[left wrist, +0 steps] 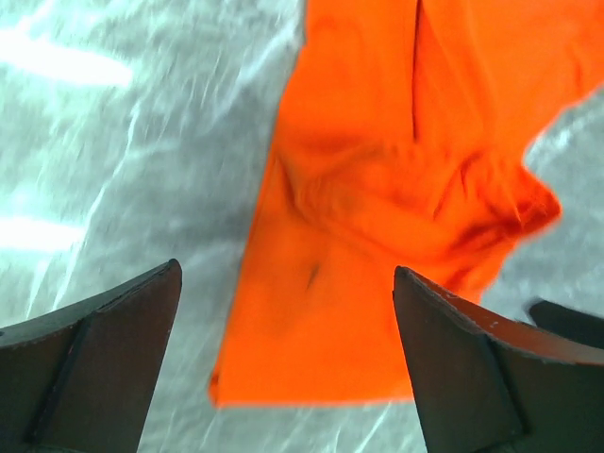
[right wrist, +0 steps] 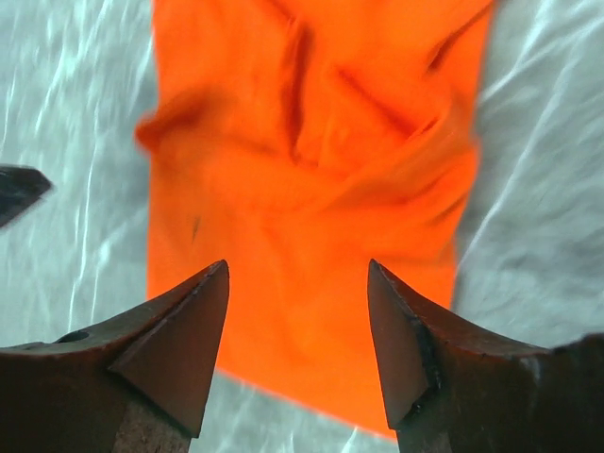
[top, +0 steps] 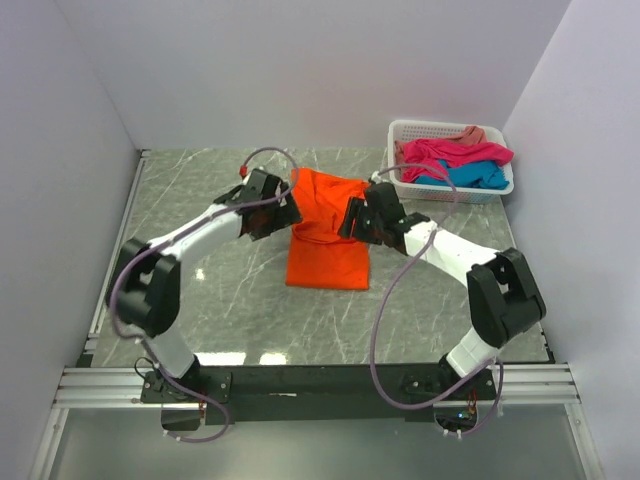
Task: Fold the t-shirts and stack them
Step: Fold the tshirt
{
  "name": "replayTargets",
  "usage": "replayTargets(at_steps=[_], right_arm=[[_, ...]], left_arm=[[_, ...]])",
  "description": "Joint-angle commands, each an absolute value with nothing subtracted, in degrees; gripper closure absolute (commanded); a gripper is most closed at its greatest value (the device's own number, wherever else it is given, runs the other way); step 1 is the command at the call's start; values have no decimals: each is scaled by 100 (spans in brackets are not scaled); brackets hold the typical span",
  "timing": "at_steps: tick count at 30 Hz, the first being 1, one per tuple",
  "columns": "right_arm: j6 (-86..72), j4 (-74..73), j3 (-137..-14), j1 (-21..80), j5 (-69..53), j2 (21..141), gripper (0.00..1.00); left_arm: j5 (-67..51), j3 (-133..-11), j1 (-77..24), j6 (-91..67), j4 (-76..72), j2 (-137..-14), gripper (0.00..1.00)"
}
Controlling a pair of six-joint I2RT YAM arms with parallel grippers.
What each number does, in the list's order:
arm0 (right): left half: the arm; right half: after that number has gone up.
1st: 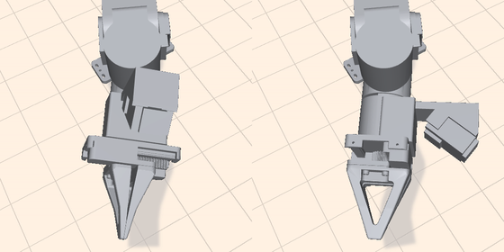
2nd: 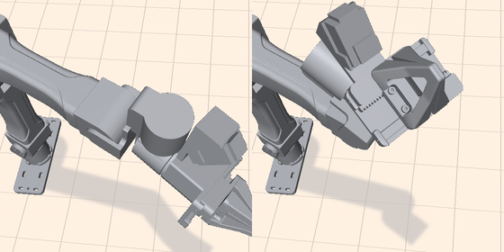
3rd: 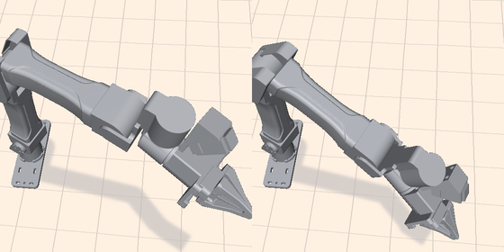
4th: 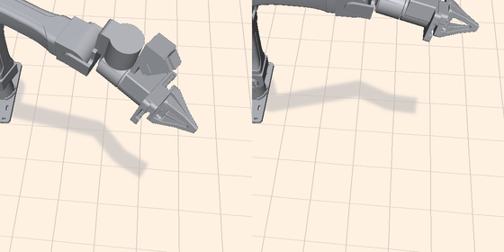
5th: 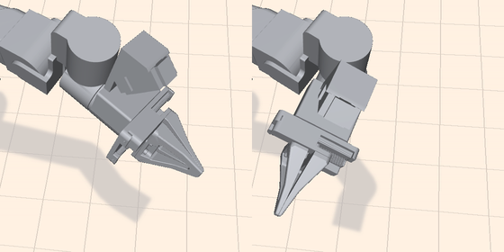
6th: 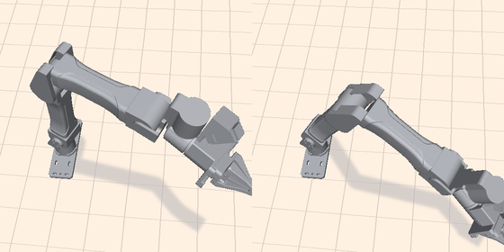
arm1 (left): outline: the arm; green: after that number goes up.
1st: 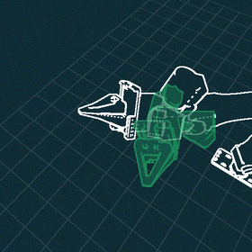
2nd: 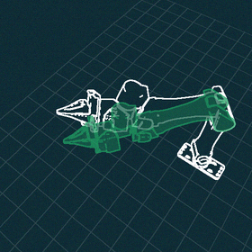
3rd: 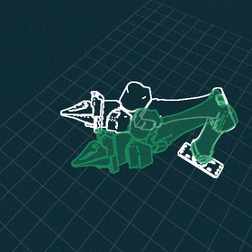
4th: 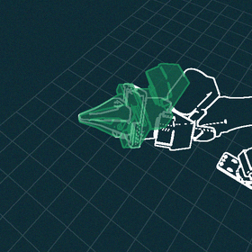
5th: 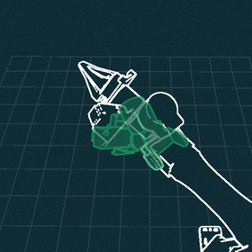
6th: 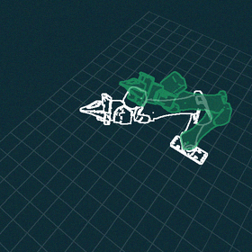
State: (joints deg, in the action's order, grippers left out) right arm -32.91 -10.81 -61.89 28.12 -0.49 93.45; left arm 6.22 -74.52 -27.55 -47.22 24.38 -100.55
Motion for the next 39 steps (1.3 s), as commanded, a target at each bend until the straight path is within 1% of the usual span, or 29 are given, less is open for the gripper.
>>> replayTargets(at_steps=[1, 5, 9, 11, 12, 16, 20, 23, 26, 29, 30, 31, 33, 35, 39], right_arm=[[-3199, -695, -5714, 3023, -817, 9009, 32], [-3120, -703, -5870, 3296, -809, 9447, 32], [-3068, -563, -6361, 3331, -844, 9931, 32], [-3024, -615, -6634, 3322, -774, 10264, 32], [-2963, -685, -6958, 3322, -634, 10387, 32], [-2848, -844, -7619, 3226, -71, 11046, 32], [-2944, -634, -8155, 3006, 219, 11355, 32], [-2805, -834, -8604, 2909, 211, 11443, 32], [-2366, -722, -8500, 3006, 18, 11146, 33], [-1243, -676, -8061, 3295, -369, 10741, 34], [-404, -764, -7946, 3418, -308, 10671, 34], [-48, -895, -7937, 3741, -12, 10653, 34], [979, -1361, -8085, 4068, 630, 10862, 33], [1203, -1660, -8278, 4385, 1533, 11091, 33], [1257, -1828, -8718, 4447, 1793, 11522, 33]], left_arm=[[388, -6666, -2777, -4772, 2286, -9231, 1], [483, -5767, -2777, -4895, 2302, -8571, 1], [475, -4933, -2777, -5097, 2251, -7868, 1], [457, -4791, -2769, -5124, 2285, -7551, 1], [588, -4729, -2769, -5141, 2363, -7480, 0], [1037, -4632, -2777, -5194, 2698, -7094, 1], [932, -4588, -2777, -5159, 2707, -6891, 1], [984, -4544, -2777, -5168, 2812, -6768, 0], [1020, -4474, -2777, -5168, 2848, -6662, 0], [915, -4360, -2777, -5142, 2778, -6583, 1], [897, -4316, -2777, -5142, 2760, -6557, 1], [853, -4298, -2769, -5124, 2742, -6557, 1], [765, -4228, -2777, -5124, 2716, -6522, 1], [729, -4184, -2777, -5133, 2716, -6487, 1], [677, -4052, -2777, -5185, 2663, -6425, 1]])
